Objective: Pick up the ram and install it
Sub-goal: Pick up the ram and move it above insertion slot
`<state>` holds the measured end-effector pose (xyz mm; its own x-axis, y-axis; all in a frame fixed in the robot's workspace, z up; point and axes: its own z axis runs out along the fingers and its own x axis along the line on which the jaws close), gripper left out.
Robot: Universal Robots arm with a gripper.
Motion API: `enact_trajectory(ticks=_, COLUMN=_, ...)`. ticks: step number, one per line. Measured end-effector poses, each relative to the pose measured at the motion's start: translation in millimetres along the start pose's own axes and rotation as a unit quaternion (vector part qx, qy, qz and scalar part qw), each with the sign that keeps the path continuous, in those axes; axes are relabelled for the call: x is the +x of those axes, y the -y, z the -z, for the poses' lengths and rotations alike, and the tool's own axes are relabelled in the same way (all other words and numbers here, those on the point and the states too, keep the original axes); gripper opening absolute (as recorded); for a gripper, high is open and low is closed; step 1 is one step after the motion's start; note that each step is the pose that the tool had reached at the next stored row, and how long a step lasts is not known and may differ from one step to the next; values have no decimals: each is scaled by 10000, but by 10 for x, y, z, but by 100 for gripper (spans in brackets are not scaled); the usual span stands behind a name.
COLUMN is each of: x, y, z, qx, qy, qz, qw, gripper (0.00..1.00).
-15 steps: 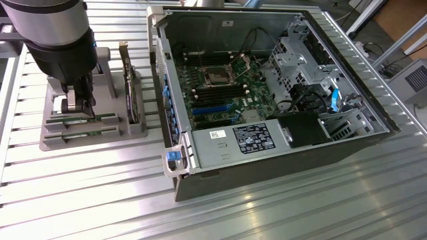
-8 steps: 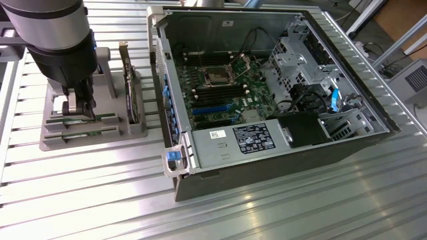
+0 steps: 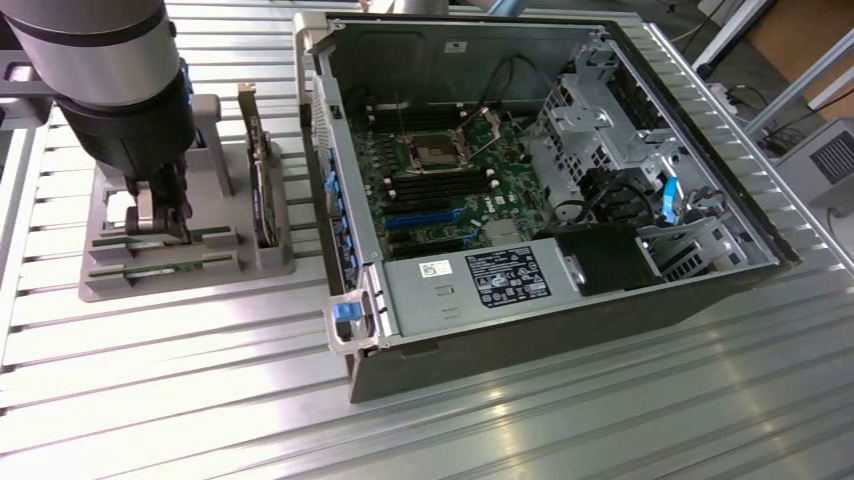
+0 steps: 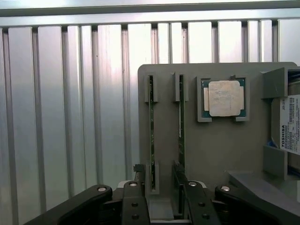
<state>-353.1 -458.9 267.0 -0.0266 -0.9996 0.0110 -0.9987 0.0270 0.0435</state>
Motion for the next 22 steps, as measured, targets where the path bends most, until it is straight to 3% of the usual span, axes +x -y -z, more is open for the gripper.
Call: enact_trajectory(ticks=22, x=-1, y=-10, z=-102, qx=0, qy=0, qz=1, qw=10000, gripper=36)
